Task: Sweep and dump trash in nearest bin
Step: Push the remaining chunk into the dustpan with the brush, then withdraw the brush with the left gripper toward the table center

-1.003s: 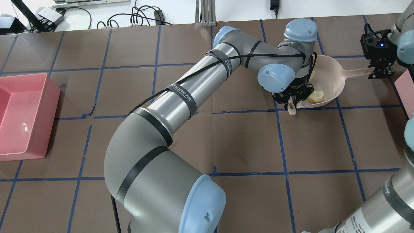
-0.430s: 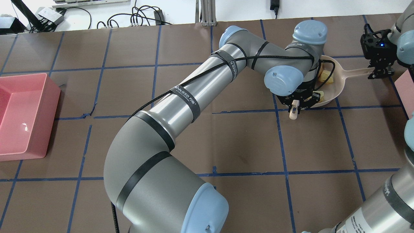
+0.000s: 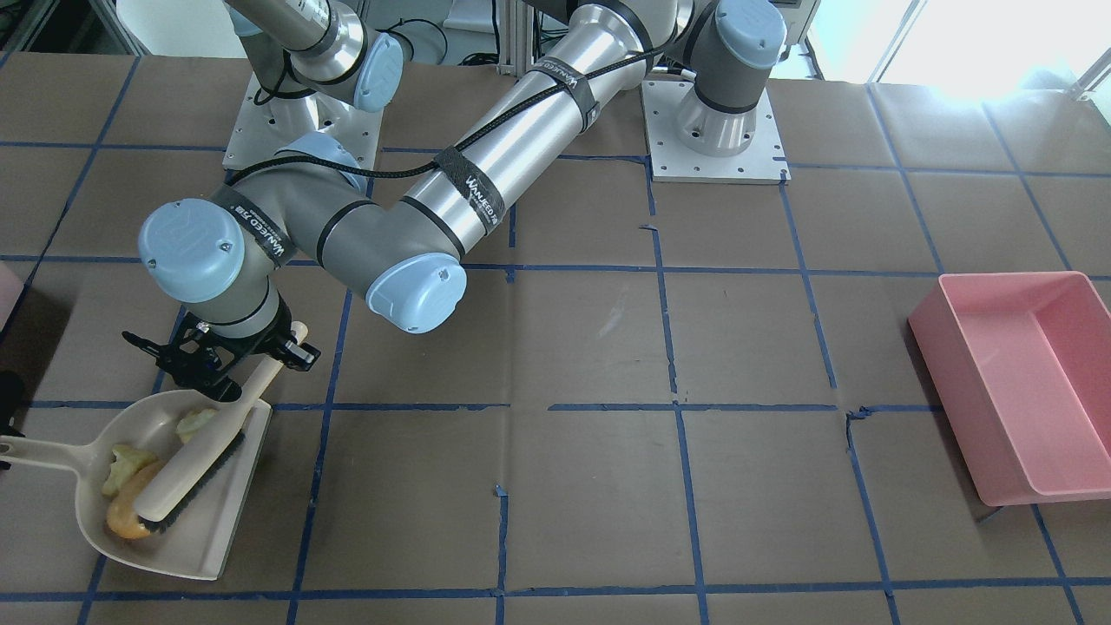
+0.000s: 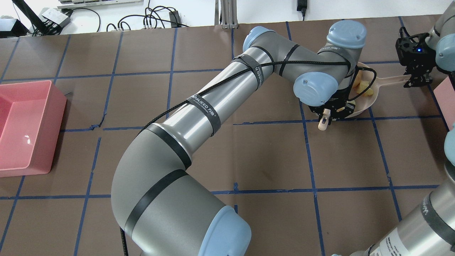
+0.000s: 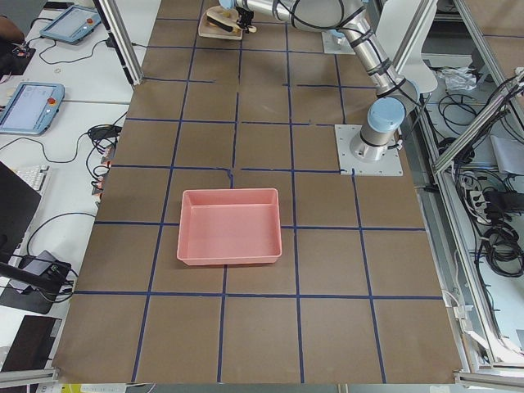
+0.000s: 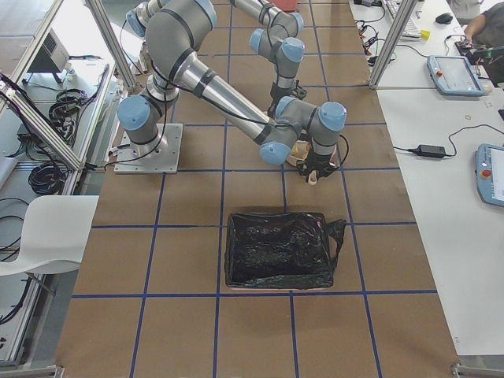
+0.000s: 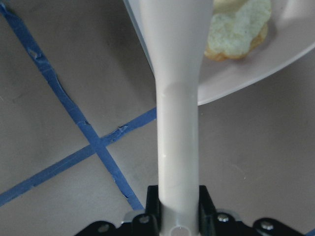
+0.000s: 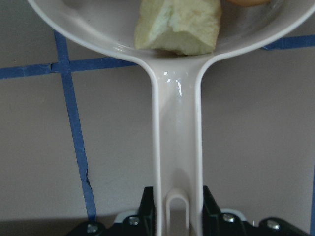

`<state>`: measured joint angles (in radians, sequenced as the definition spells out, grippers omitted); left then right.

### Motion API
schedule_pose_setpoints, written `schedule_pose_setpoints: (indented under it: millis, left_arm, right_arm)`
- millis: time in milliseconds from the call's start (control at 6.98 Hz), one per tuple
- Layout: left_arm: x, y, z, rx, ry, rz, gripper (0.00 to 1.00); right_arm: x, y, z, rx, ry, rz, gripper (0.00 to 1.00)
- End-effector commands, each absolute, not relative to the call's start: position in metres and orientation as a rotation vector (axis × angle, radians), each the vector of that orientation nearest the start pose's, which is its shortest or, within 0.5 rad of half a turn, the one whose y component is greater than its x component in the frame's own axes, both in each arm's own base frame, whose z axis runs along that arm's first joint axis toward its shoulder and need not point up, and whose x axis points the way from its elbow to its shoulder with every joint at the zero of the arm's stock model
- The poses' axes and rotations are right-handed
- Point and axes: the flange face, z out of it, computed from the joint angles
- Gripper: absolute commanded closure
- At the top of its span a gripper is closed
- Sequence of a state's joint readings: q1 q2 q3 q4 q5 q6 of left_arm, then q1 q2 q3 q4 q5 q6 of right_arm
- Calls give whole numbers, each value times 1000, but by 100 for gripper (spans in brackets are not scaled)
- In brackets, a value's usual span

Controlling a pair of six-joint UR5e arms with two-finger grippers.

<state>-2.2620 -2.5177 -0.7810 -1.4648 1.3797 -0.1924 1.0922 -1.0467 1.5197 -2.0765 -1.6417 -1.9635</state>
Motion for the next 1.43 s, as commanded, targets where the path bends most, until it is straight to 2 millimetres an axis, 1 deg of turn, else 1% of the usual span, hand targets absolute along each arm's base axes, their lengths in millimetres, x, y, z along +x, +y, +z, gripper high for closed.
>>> schedule_pose_setpoints:
  millis: [0, 143, 287, 430, 573, 717, 860, 1003, 1147, 1290]
  left_arm:
    - [-633, -536, 289, 779, 3200, 199, 100]
    - [-623, -529, 312, 766, 3184, 237, 100]
    - [-611, -537, 317, 734, 3187, 251, 100]
    - [-597, -543, 316, 699, 3173, 256, 100]
    - [-587, -542, 300, 652, 3138, 289, 100]
    - [-566, -536, 301, 595, 3104, 313, 100]
    - [-517, -540, 325, 470, 3073, 326, 100]
    - [-472, -539, 325, 375, 3057, 367, 100]
    - [-429, -518, 315, 299, 3042, 444, 100]
    - [-385, -495, 313, 219, 3049, 362, 100]
  right_arm:
    - [-194, -648, 255, -2159, 2355, 88, 99]
    - [-194, -648, 255, -2158, 2354, 91, 99]
    - [-194, -648, 255, -2158, 2354, 91, 99]
    - [-194, -647, 255, -2160, 2353, 91, 99]
    - [-194, -648, 254, -2158, 2354, 89, 99]
    - [-194, -648, 254, -2156, 2356, 81, 99]
    - [-197, -647, 255, -2148, 2358, 63, 99]
    - [-201, -647, 256, -2142, 2365, 57, 99]
    - [-205, -646, 256, -2117, 2361, -26, 99]
    - [-221, -641, 256, -2073, 2382, -67, 99]
